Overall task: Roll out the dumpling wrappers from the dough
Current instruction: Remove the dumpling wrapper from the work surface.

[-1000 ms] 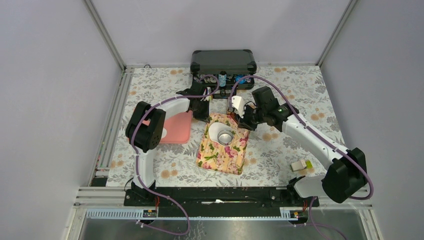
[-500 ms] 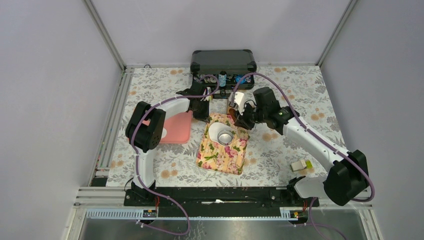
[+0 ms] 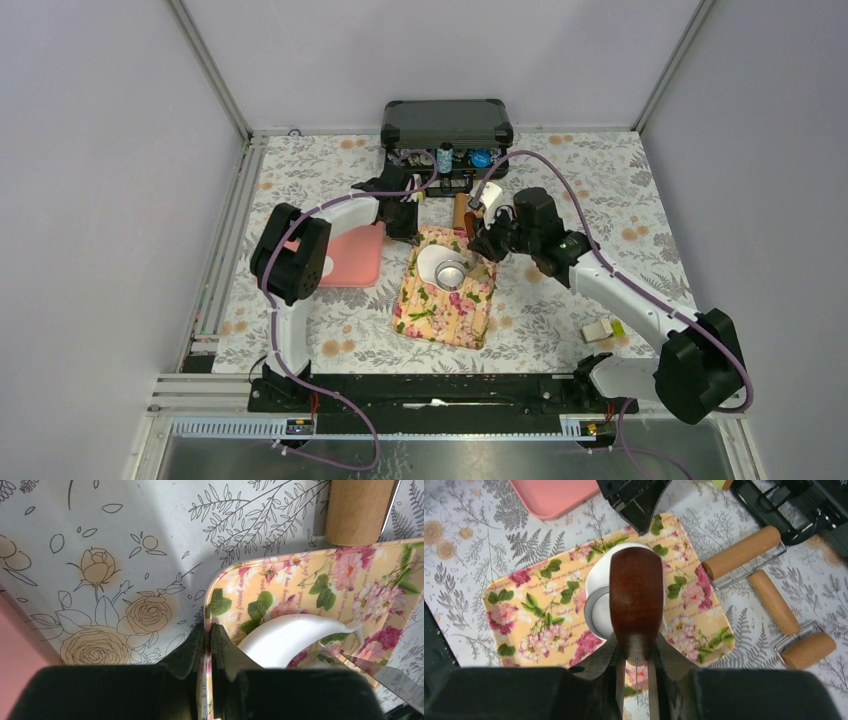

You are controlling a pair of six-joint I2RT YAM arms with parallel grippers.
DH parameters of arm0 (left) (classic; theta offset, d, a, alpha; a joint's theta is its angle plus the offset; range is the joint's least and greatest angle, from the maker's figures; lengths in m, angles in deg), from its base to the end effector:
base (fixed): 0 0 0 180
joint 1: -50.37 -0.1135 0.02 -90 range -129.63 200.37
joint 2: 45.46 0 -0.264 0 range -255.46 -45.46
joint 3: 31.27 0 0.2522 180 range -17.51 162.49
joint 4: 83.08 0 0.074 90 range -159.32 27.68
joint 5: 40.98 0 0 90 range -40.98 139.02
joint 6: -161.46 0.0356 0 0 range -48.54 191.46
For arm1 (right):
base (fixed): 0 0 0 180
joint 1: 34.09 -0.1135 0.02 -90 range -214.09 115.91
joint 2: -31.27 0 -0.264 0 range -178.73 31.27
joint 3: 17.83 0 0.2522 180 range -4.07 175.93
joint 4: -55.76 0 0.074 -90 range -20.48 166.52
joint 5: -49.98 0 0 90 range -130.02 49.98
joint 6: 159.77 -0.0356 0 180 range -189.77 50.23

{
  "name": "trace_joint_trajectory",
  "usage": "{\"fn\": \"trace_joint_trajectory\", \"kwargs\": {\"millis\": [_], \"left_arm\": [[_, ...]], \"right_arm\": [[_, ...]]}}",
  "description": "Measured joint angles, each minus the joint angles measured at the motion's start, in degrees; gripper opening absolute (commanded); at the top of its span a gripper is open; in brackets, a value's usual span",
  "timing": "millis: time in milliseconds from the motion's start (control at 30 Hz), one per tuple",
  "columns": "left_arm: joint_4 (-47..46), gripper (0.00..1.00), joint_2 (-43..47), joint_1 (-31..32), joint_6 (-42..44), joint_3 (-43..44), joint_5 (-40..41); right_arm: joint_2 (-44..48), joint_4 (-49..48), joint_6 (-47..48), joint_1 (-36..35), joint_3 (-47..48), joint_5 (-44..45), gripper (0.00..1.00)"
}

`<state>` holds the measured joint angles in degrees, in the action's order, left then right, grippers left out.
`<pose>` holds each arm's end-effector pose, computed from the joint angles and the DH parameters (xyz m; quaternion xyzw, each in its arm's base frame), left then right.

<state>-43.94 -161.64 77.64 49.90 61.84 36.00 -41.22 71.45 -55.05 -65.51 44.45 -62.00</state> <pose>0.3689 -0.1992 0.1554 0.0752 0.9619 -0.1988 0.1718 0.2363 0.1600 0.2738 -0.4191 0.7259 0.2355 0.4919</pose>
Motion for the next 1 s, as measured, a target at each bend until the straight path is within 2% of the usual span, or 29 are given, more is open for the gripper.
{"fn": "trace_joint_trajectory", "kwargs": {"millis": [167, 333, 667, 1000], "left_arm": [[0.00, 0.00, 0.00, 0.00, -0.04, 0.00, 0.02], [-0.11, 0.00, 0.11, 0.00, -0.09, -0.13, 0.04], [-0.31, 0.00, 0.20, 0.00, -0.15, -0.33, 0.00], [-0.31, 0.00, 0.20, 0.00, -0.31, -0.33, 0.00]], "right_arm": [[-0.31, 12.04, 2.36, -0.04, 5.42, 1.49, 0.00], [-1.22, 18.05, 4.83, -0.39, 7.98, 1.16, 0.00], [-1.16, 17.38, 5.57, -2.67, 7.93, -0.15, 0.00], [-2.91, 11.32, 4.66, -3.54, 6.91, 2.03, 0.00]]}}
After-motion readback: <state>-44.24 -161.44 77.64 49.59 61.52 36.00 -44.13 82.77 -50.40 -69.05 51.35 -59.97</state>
